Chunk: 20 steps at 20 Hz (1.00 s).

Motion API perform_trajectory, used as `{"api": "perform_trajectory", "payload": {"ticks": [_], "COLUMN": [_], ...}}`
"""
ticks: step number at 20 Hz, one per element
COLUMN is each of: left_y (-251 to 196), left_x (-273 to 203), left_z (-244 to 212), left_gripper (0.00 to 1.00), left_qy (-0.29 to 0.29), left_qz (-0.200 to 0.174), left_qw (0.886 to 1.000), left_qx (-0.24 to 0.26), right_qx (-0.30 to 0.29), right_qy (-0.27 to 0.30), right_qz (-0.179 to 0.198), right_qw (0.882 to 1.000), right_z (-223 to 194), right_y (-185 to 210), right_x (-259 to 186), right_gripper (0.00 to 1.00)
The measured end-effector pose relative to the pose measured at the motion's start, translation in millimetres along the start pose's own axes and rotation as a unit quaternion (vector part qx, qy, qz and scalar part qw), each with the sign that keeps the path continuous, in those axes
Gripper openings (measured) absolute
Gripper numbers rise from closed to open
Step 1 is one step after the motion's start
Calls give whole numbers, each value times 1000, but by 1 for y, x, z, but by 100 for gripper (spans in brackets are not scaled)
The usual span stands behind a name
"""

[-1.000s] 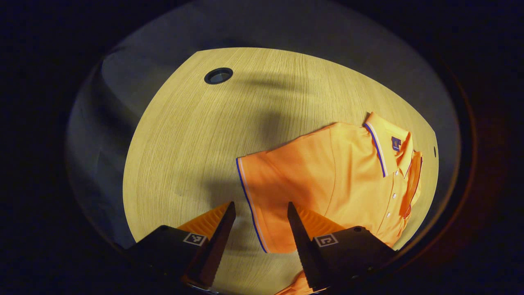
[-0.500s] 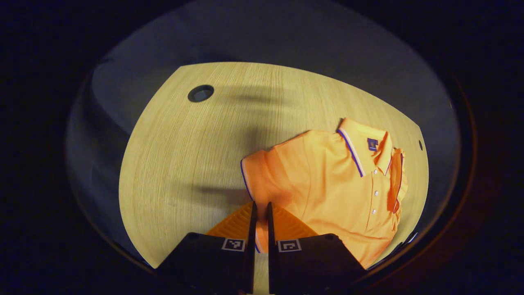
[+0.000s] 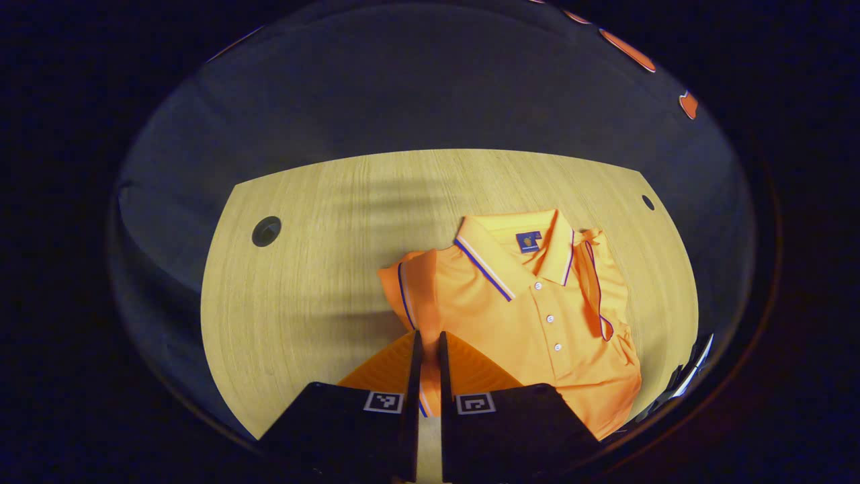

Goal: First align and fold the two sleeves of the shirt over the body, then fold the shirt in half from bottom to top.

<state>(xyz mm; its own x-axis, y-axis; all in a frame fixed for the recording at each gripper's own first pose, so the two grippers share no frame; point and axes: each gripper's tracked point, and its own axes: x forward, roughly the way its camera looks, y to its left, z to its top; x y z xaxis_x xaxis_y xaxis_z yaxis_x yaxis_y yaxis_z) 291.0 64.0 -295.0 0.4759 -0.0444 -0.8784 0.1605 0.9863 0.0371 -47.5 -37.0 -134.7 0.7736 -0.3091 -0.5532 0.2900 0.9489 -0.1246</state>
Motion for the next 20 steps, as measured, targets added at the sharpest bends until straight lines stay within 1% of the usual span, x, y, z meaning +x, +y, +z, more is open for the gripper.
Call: {"api": "perform_trajectory", "payload": {"ticks": [2,4,5,6,8,10,11,12,15,18,20], "left_y": [-18,-47,-60,-65,-61,-60,-60,-60,-66,-68,-72], "left_x": [4,7,4,1,-6,-20,-31,-42,-88,-131,-160], "left_z": [5,6,6,5,0,-2,-4,-5,-7,-13,-15], "left_gripper": [14,14,28,61,79,89,89,92,92,93,94], "left_qy": [-5,-7,-9,-12,-19,-38,-46,-58,-102,-138,-171], "left_qz": [-12,-56,-79,-88,-75,-68,-68,-65,-65,-55,-48], "left_qw": [1000,998,997,996,997,997,997,996,993,989,984], "left_qx": [4,5,5,5,14,12,9,5,-11,-26,-32], "right_qx": [4,12,18,22,24,29,29,28,26,13,6], "right_qy": [0,0,1,1,0,-9,-14,-20,-42,-65,-81], "right_qz": [-6,-10,-11,-12,-15,-12,-9,-6,13,42,66], "right_qw": [1000,1000,1000,1000,1000,999,999,999,999,997,995], "right_z": [-4,-5,-6,-7,-8,-4,-3,-2,12,25,34], "right_y": [-3,-6,-7,-7,-10,-9,-8,-8,-6,0,2], "right_x": [-4,-8,-10,-11,-11,-11,-10,-9,-3,2,2], "right_gripper": [100,100,100,100,100,100,100,100,100,100,100]}}
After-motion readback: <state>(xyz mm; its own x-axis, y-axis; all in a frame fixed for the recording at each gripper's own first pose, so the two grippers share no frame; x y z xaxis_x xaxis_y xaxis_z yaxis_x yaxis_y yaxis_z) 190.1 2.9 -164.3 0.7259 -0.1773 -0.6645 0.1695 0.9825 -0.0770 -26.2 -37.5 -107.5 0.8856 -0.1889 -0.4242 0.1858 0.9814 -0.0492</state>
